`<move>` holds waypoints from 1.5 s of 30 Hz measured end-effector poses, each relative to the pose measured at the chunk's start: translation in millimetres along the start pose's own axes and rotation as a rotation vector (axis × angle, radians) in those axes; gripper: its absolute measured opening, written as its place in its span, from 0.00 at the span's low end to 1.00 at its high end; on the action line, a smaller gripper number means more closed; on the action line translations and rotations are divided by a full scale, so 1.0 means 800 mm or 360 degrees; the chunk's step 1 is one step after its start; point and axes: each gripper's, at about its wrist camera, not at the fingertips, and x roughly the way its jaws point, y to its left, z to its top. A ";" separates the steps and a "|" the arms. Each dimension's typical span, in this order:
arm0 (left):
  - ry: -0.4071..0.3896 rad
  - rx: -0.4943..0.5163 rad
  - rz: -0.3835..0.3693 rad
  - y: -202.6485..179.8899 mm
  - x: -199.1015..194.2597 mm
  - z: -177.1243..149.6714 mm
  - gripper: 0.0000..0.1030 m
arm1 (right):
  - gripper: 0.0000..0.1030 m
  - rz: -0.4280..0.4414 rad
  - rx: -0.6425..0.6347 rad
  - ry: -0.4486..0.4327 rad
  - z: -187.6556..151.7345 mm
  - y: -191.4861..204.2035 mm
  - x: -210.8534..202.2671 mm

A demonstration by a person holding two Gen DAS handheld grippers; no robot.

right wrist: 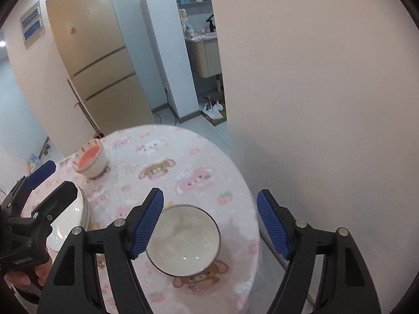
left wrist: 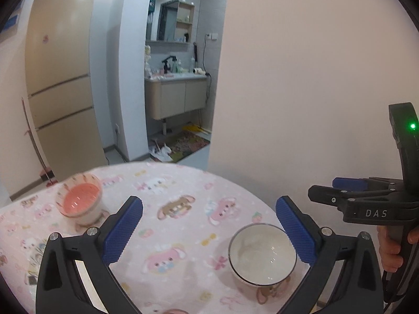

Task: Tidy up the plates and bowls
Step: 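Move both tools toward the white black-rimmed bowl, then close the left tool on the white bowl rim while the right tool grips it too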

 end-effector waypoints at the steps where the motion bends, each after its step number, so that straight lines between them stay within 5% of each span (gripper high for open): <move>1: 0.0025 -0.0003 -0.0011 -0.004 0.006 -0.003 1.00 | 0.71 0.0002 0.0001 0.0013 -0.004 -0.003 0.003; 16: 0.0407 -0.0171 -0.0116 0.004 0.093 -0.053 1.00 | 0.71 0.0128 0.0099 0.0213 -0.040 -0.035 0.053; 30: 0.0635 -0.0245 -0.0159 0.008 0.146 -0.081 0.88 | 0.69 0.0214 0.0179 0.0411 -0.067 -0.050 0.110; 40: 0.0768 -0.0256 -0.0218 0.003 0.176 -0.098 0.53 | 0.46 0.0247 0.0157 0.0520 -0.080 -0.041 0.135; 45: 0.0775 -0.0204 -0.0201 -0.005 0.180 -0.102 0.44 | 0.38 0.0298 0.0176 0.0573 -0.087 -0.040 0.146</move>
